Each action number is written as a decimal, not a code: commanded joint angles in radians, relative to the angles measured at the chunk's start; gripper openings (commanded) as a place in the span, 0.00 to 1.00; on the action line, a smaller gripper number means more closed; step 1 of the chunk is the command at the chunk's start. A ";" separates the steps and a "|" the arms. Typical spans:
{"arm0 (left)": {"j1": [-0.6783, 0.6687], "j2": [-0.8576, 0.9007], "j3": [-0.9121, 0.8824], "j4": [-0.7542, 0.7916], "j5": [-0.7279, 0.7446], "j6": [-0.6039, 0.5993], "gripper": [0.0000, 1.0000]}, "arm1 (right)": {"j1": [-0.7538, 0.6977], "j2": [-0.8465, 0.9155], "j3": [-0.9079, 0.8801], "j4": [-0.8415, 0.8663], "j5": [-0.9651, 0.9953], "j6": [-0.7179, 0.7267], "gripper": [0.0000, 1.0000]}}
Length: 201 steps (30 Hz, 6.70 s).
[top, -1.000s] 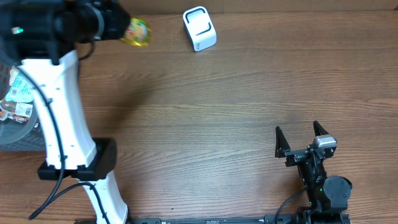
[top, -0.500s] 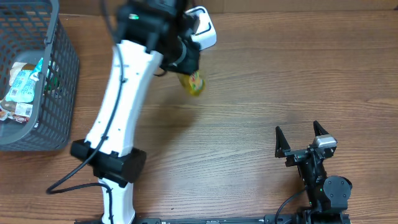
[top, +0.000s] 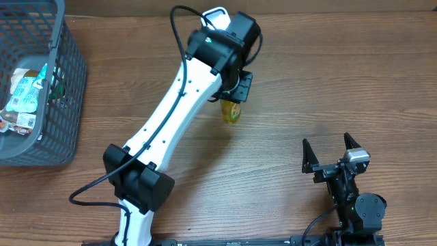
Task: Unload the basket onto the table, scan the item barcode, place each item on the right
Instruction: 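Carry the yellow bottle to the table center and set it upright, then return the left gripper into the basket and grasp the green package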
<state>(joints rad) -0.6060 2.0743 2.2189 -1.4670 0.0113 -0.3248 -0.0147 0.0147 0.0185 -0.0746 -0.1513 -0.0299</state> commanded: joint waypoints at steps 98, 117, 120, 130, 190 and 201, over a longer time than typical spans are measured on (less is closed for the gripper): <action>0.794 -0.047 0.722 -0.074 -0.362 0.270 1.00 | -0.005 -0.012 -0.011 0.004 0.004 -0.005 1.00; 1.255 -0.004 0.335 0.077 0.002 0.456 0.99 | -0.005 -0.012 -0.011 0.004 0.004 -0.005 1.00; 1.254 -0.001 0.222 0.158 0.028 0.517 0.97 | -0.005 -0.012 -0.011 0.004 0.004 -0.005 1.00; 1.254 0.001 -0.114 0.406 0.261 0.767 0.81 | -0.005 -0.012 -0.011 0.004 0.004 -0.005 1.00; 1.207 0.031 -0.190 0.370 0.331 0.737 0.44 | -0.005 -0.012 -0.011 0.004 0.004 -0.005 1.00; 1.207 0.031 -0.270 0.401 0.285 0.702 0.52 | -0.005 -0.012 -0.011 0.004 0.004 -0.005 1.00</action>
<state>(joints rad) 0.5980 2.1185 1.9789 -1.0740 0.3054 0.3916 -0.0143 0.0147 0.0185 -0.0746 -0.1513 -0.0299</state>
